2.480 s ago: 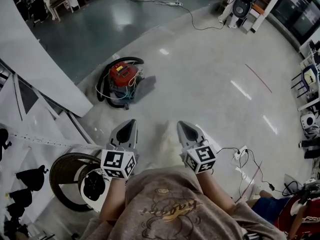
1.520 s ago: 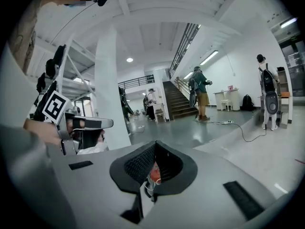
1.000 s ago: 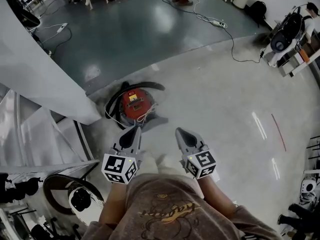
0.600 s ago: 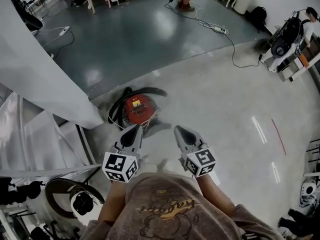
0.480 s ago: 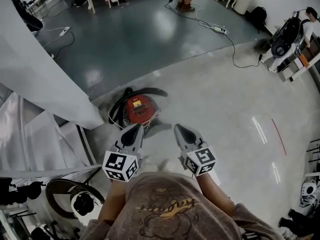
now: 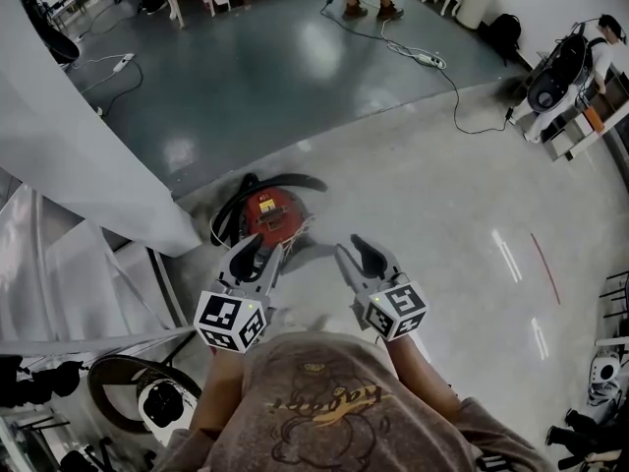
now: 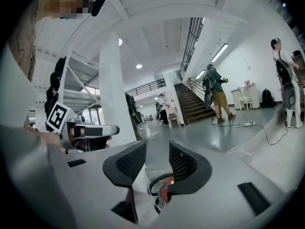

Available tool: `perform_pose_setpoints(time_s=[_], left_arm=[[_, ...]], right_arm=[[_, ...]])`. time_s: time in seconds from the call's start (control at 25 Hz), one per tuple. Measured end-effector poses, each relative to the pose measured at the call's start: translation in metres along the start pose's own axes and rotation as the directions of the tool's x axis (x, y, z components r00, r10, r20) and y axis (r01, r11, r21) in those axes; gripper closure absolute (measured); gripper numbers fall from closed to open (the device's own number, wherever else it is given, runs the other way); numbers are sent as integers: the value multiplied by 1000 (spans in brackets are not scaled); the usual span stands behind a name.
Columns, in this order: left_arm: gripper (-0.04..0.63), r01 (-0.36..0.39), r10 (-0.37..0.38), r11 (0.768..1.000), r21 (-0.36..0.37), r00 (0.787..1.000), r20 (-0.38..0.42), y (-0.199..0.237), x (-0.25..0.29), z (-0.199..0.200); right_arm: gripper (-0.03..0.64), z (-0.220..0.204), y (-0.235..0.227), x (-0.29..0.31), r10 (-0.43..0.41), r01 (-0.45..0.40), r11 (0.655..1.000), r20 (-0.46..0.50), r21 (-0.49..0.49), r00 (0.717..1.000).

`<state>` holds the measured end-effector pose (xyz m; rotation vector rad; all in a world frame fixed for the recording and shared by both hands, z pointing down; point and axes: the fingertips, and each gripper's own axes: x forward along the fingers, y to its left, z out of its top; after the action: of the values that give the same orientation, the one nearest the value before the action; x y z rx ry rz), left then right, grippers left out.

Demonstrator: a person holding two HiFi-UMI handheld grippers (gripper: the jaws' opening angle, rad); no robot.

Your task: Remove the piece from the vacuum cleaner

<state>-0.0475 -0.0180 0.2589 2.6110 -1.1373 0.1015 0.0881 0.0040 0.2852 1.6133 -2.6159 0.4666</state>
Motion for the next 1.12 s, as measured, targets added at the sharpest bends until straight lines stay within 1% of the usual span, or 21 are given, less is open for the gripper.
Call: perform_pose_setpoints(time_s=[0.04, 0.08, 0.12, 0.16, 0.28, 0.4, 0.6, 0.92, 1.12], left_arm=[[463, 3, -3, 1000, -3, 1000, 1, 1, 1, 0], [425, 9, -9, 1000, -11, 1000, 5, 2, 2, 0], [368, 16, -16, 1000, -25, 1000, 12, 2, 3, 1], [325, 23, -22, 999, -38, 1000, 21, 3, 4, 3], [310, 28, -27, 999, -46, 999, 30, 5, 6, 6], [305, 34, -34, 999, -41, 999, 9, 8, 12, 3], [305, 29, -30, 998, -50, 999, -36, 16, 21, -6], [307, 13, -21, 997, -77, 995, -100, 37, 48, -44], [307, -4, -9, 994, -106, 993, -120, 54, 65, -73]], right_arm=[[477, 1, 0, 1, 8, -8, 1000, 2, 4, 1000], [437, 1, 1, 3, 16, -16, 1000, 1, 7, 1000], [409, 1, 1, 4, 24, -24, 1000, -1, 8, 1000], [400, 1, 2, 6, 32, -32, 999, -5, 6, 999], [389, 0, 3, 9, 48, -48, 999, -17, 4, 999], [387, -3, 0, 13, 63, -63, 998, -36, 8, 997], [387, -8, -1, 26, 119, -119, 993, -87, 4, 989], [387, -32, -11, 55, 174, -174, 985, -148, 12, 974], [387, -62, -22, 75, 191, -193, 981, -189, 9, 963]])
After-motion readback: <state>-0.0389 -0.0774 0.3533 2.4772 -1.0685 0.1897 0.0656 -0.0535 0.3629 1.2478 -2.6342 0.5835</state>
